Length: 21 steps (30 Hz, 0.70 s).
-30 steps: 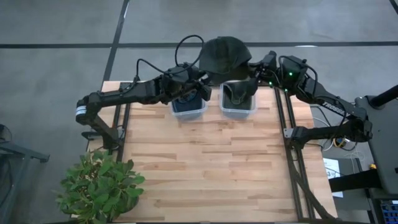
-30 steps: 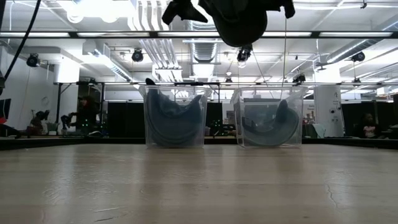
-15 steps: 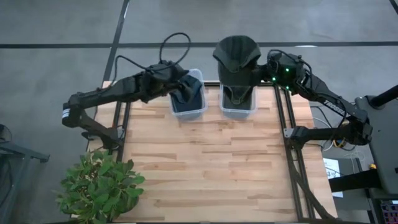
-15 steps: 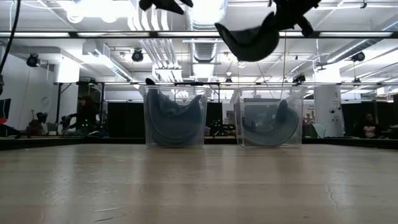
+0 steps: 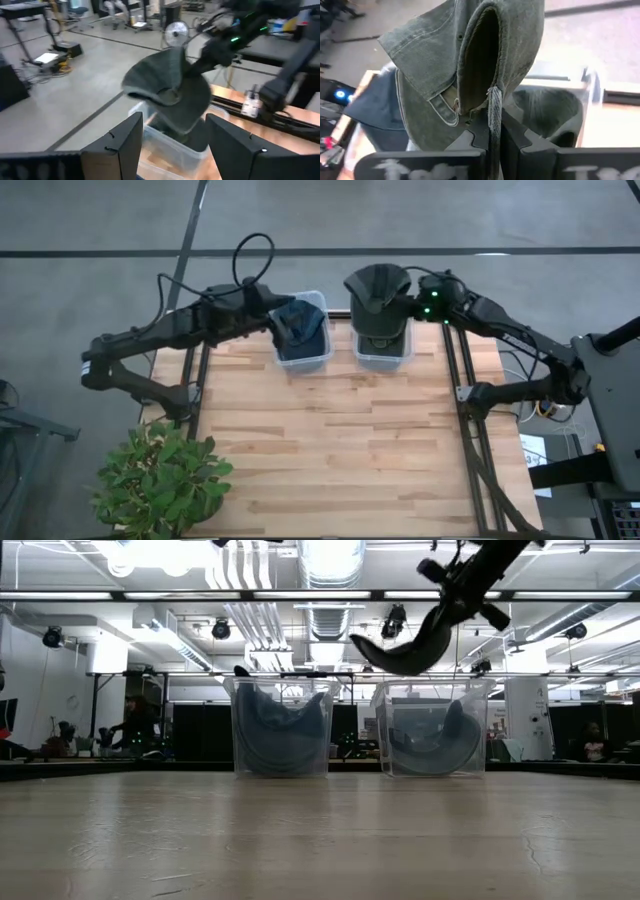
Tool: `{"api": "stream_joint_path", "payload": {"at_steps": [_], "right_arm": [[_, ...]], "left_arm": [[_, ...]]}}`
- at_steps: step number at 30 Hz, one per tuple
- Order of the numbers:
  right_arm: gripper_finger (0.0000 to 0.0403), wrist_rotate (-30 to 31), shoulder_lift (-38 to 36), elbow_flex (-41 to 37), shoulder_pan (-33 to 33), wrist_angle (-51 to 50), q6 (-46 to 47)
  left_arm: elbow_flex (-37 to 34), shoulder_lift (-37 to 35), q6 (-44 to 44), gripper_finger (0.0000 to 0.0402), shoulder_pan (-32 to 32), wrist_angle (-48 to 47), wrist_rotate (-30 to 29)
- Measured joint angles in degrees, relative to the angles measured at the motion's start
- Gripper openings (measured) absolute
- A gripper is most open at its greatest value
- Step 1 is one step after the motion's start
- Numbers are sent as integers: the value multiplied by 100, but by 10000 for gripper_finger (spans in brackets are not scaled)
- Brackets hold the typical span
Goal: Pick & Place hat
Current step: Put the gray cap into the right transparent bin
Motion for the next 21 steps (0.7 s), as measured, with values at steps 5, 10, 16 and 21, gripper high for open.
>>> {"api": "stream_joint_path", "payload": {"at_steps": [5,10,16,21], "right_arm": [[12,45,393,-11,22,-137,96],[13,309,571,-15,11,-559,238],[13,453,538,-15,16,-781,413],[13,443,607,-41,17,-783,506]], "left_arm": [[-205,-336,32,208,0,87,403],[-304,-705,263,208,0,276,821],[-369,-1052,429,208,0,425,1031],[-369,-1091,432,208,0,416,1036]]}}
